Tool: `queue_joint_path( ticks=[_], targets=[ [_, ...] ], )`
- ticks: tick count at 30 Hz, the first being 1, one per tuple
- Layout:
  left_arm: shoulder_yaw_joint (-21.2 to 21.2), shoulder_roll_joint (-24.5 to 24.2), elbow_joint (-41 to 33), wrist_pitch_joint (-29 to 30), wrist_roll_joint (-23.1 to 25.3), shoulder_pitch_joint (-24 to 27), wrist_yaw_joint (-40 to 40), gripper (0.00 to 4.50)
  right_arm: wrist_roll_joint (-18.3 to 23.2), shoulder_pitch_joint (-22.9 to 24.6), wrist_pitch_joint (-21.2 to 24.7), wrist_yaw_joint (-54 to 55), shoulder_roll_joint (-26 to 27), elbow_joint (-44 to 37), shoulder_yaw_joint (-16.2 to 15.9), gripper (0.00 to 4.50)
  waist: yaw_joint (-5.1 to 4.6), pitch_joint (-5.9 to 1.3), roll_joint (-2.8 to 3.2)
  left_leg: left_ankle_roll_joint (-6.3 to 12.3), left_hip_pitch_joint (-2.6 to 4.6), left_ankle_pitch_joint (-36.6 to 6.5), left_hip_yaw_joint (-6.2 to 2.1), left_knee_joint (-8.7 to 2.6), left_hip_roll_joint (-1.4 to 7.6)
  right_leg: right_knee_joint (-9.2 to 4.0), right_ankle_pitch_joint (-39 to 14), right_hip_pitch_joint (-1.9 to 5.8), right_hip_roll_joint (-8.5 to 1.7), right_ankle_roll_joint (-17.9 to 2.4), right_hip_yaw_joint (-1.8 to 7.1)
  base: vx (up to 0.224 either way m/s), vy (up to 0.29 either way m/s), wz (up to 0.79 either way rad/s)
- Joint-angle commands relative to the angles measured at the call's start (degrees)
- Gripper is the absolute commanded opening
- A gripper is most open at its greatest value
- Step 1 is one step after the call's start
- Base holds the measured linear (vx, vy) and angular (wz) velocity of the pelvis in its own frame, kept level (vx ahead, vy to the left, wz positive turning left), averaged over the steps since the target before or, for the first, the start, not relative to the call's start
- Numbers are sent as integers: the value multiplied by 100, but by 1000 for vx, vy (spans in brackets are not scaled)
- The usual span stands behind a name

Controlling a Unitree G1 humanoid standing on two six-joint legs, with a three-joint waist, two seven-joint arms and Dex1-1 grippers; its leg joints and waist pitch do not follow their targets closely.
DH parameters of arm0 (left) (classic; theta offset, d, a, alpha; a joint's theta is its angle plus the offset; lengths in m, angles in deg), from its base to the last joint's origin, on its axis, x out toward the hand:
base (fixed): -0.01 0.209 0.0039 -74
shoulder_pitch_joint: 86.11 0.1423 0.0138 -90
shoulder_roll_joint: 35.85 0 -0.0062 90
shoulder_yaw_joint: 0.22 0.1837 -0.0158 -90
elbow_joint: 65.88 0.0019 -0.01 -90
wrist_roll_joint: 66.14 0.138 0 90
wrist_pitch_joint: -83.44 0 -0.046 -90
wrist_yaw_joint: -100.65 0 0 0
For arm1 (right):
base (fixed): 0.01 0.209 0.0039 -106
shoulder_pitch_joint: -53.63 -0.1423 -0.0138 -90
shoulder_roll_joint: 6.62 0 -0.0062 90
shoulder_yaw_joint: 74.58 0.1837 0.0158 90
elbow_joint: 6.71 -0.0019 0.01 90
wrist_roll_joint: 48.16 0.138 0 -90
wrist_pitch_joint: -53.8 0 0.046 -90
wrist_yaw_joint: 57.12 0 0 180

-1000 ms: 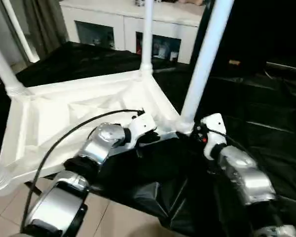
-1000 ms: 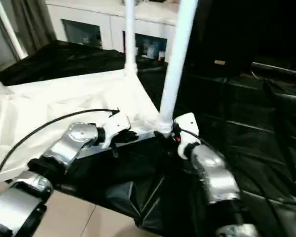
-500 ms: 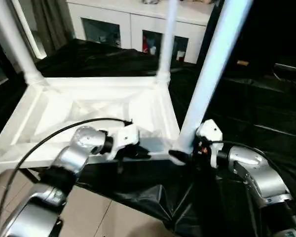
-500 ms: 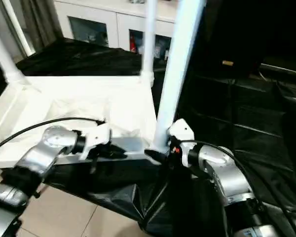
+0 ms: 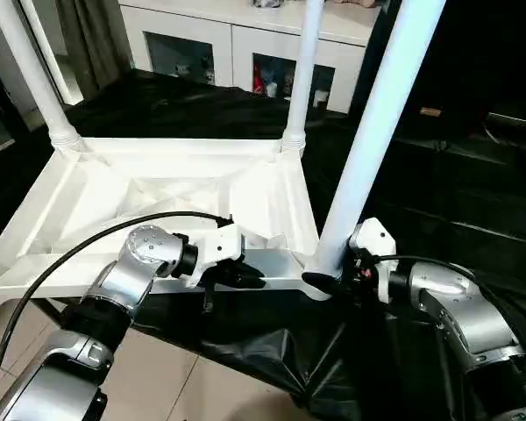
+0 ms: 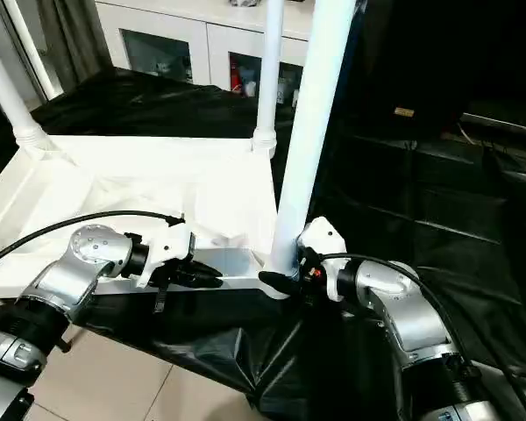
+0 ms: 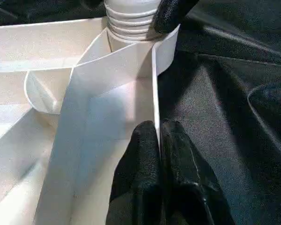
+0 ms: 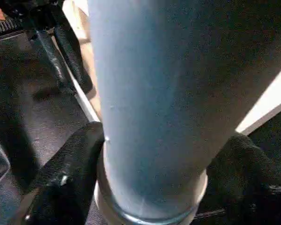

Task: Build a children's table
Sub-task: Rotate leg to tighten

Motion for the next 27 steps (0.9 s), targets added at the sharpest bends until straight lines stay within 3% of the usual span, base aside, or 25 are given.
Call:
queue_joint_path(
  ticks=[1,2,5,8,10,12,16,17,22,24,27],
  targets=[
    [144,70,-165,-22,-12,40,-128,0,-2,29,7,47,-29,-37,-27,309,-5,-322,-10,370,-52,-462,18,-371,109,-339,-407,356,-376,-1361,247,0,0,0],
    [139,73,-165,-19,-15,46,-121,0,-2,41,25,80,-5,-29,-20,287,-5,-324,-1,367,-52,-457,19,-369,107,-338,-390,358,-375,-1366,247,0,0,0],
    [98,125,-68,1,71,33,142,0,-13,60,117,338,137,47,53,275,-10,-322,2,349,-50,-489,20,-369,105,-342,-412,359,-375,-1366,246,0,0,0],
    [68,327,450,-71,445,-190,1032,0,-59,43,254,1128,562,335,286,272,-27,-298,2,273,-45,-645,25,-381,95,-390,-744,337,-369,-1289,247,0,0,0],
    [-29,543,780,139,542,-372,1647,0,-51,48,273,1678,929,513,433,270,-15,-296,5,111,21,-885,21,-392,89,-455,-1299,293,-378,-1157,245,0,0,0],
    [-122,717,934,260,498,-475,1934,0,-45,51,327,2067,1207,588,508,268,-17,-282,1,44,0,-948,8,-415,87,-477,-1561,297,-378,-1046,245,0,0,0],
    [-139,1027,1164,468,593,-653,2523,0,-319,-33,321,3046,1766,765,480,268,-28,-299,40,-17,-39,-816,-18,-430,76,-455,-1396,313,-382,-958,246,0,0,0],
    [-135,1073,1183,500,611,-672,2613,0,-371,-48,323,3198,1846,790,468,268,-34,-291,23,-22,-34,-855,-11,-427,67,-475,-1420,309,-373,-933,245,0,0,0],
    [-85,1188,1405,353,750,-755,2739,0,-401,-51,198,3313,2136,737,444,268,-28,-289,47,27,-36,-954,-19,-439,69,-489,-1455,305,-373,-895,249,0,0,0],
    [-69,1135,1417,314,752,-750,2672,0,-313,-49,191,3188,2100,685,460,323,-25,-283,50,46,-31,-1049,-19,-446,74,-500,-1517,301,-380,-895,254,0,0,0],
    [-60,980,1391,206,751,-727,2506,0,-287,-76,157,2861,1874,582,453,346,-35,-289,55,66,-44,-1084,-31,-454,82,-488,-1466,317,-379,-901,248,0,0,0]
  ],
)
